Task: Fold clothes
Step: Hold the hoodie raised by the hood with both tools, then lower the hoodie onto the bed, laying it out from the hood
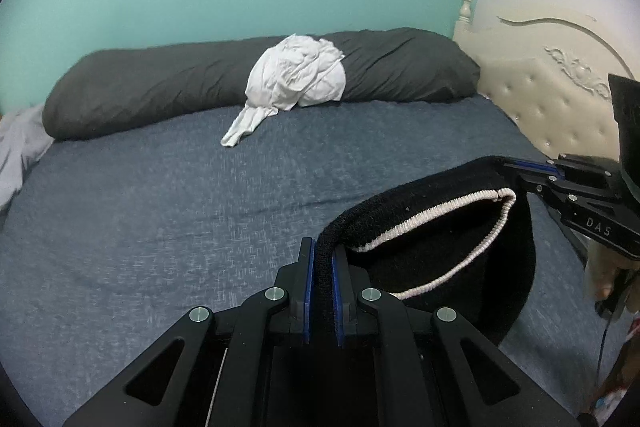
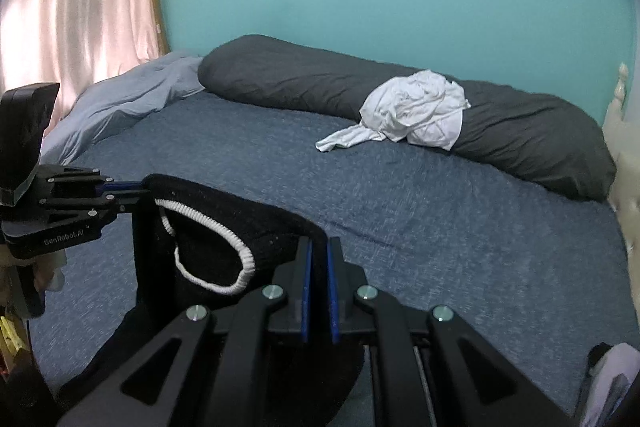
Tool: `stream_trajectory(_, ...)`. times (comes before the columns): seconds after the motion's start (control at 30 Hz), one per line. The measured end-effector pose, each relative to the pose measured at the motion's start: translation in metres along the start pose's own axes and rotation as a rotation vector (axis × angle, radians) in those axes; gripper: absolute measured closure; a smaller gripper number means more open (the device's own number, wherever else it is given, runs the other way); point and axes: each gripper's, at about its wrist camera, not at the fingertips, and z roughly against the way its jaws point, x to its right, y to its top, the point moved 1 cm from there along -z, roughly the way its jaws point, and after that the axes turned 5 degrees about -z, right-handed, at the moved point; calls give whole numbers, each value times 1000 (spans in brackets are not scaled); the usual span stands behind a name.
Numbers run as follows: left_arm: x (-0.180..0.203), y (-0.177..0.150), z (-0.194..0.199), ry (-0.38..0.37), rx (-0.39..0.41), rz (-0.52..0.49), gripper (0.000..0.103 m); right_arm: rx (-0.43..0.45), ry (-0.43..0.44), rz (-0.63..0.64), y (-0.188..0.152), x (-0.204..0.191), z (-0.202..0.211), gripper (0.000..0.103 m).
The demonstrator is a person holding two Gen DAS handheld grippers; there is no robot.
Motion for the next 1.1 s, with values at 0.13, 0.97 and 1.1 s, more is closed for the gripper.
stream_trajectory(0.13,-9,13,-18,-1,-9,-1,95,-3,3,-28,6,12,-26,96)
stream_trajectory(0.97,-46,-4,-187,-30,-201,66,93,-167,-26,-221,-12,77,-181,93)
stream_trajectory(1.1,-51,-19,-198,-35,-224,87,92,-214,-38,-245,-32,76,-204,93)
